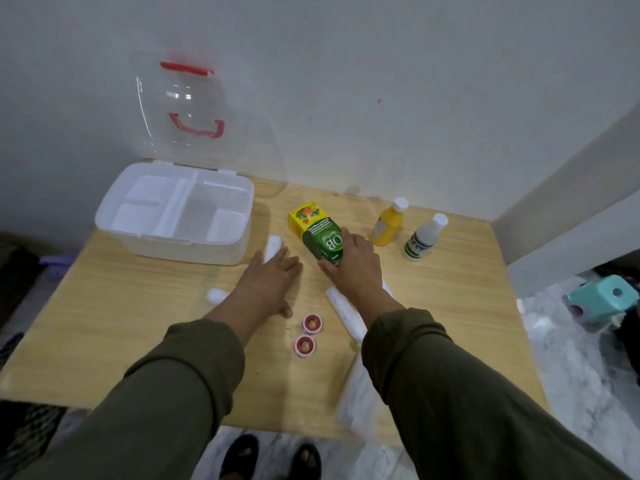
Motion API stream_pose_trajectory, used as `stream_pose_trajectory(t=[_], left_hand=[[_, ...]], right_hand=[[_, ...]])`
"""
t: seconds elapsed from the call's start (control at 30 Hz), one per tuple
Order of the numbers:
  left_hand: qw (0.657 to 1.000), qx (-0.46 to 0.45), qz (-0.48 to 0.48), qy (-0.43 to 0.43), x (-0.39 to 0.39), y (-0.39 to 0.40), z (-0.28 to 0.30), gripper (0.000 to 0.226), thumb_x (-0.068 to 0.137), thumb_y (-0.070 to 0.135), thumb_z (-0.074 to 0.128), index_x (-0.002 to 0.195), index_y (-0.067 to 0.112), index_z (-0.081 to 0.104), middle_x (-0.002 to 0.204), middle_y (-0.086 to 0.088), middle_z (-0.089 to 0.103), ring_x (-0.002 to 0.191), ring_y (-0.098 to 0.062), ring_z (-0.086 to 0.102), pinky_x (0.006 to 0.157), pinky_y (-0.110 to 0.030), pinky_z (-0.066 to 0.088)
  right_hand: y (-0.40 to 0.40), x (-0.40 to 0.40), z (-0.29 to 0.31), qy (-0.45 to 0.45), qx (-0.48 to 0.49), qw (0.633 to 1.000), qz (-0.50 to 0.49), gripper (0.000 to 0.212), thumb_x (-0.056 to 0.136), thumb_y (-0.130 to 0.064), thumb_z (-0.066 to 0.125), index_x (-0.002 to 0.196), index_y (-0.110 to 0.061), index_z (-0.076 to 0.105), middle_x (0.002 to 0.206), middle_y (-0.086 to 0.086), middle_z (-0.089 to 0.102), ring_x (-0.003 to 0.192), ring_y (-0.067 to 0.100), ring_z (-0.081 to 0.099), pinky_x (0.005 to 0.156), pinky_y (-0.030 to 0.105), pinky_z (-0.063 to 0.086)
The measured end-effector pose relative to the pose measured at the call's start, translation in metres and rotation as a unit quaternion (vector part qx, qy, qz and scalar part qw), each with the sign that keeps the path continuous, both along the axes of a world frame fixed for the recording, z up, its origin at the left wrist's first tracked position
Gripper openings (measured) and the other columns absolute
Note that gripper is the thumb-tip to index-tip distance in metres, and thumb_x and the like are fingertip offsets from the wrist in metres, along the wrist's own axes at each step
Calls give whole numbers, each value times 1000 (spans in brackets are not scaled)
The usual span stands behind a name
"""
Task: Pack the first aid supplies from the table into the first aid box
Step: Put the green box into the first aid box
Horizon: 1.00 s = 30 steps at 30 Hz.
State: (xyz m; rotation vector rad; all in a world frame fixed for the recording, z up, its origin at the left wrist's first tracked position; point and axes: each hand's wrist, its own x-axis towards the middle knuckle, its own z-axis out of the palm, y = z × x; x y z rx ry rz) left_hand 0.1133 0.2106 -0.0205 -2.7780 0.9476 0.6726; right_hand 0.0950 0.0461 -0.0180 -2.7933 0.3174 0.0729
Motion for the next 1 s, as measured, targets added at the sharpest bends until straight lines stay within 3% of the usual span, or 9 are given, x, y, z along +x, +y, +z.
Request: stream_pose_trajectory(t=[0.37,0.6,0.77,1.0], left_hand=[[999,0,31,-10,-6,-1,2,93,80,47,65,150,16,12,160,2,7,147,-17,-8,118,-43,4],[991,-97,91,-14,-18,5,30,83,84,45,62,150,19,17,159,2,13,147,-17,6,117,-33,12],[960,-217,154,-89,-20,26,61,67,88,42,59,146,25,29,151,0,35,138,-19,33,107,-32,31],[908,-266,262,-190,-9,102,73,69,83,41,66,141,17,38,146,-6,42,134,-25,39,103,-42,36]], right_hand=[[-17,8,16,-52,66,996,24,76,80,-25,68,143,-6,28,132,17,43,123,31,39,102,37,35],[-27,16,53,-94,110,989,22,65,71,-17,72,128,-3,44,124,17,46,115,30,44,94,30,36],[-16,21,82,-130,144,980,41,61,68,-12,72,123,-4,45,122,16,44,114,29,45,86,30,40],[20,31,102,-138,163,974,78,62,67,-8,71,124,-7,46,120,15,44,112,28,46,89,28,39]])
